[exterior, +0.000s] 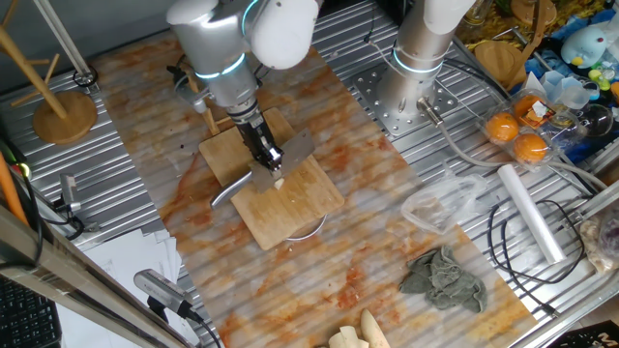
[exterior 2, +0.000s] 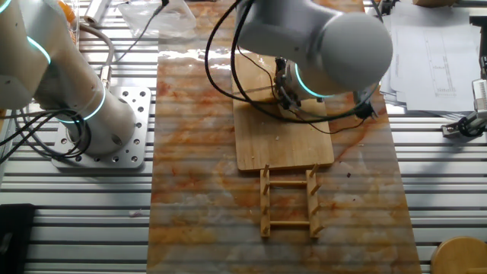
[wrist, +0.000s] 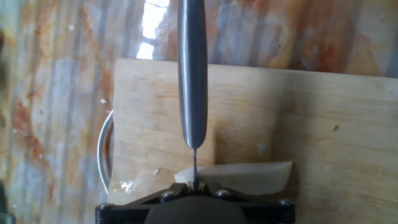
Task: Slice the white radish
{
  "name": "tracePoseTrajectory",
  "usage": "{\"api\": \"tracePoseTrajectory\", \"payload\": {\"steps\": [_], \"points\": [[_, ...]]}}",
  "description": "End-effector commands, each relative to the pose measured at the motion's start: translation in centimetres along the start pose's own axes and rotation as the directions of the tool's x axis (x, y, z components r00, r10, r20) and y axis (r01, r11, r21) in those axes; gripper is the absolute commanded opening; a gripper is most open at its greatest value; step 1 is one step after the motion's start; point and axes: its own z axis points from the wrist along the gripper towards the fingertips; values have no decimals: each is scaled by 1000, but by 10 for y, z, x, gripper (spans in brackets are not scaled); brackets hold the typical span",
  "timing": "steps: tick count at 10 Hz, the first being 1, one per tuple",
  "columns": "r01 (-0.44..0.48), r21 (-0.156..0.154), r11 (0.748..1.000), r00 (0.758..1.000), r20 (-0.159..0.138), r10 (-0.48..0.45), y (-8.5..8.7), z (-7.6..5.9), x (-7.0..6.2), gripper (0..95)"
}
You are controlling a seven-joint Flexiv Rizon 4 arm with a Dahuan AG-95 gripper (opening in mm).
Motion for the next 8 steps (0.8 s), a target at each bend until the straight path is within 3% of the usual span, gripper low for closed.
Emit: {"api": "tracePoseTrajectory", "payload": {"steps": [1,5,7,8], "points": [[-4,-42,999,1000,10,4,1,1,0,0],[5,-91,996,1000,23,-2,0,1,-1,0],[11,-145,989,999,36,-6,-2,3,-1,0],[14,-152,988,999,36,-8,-2,3,-1,0]]}}
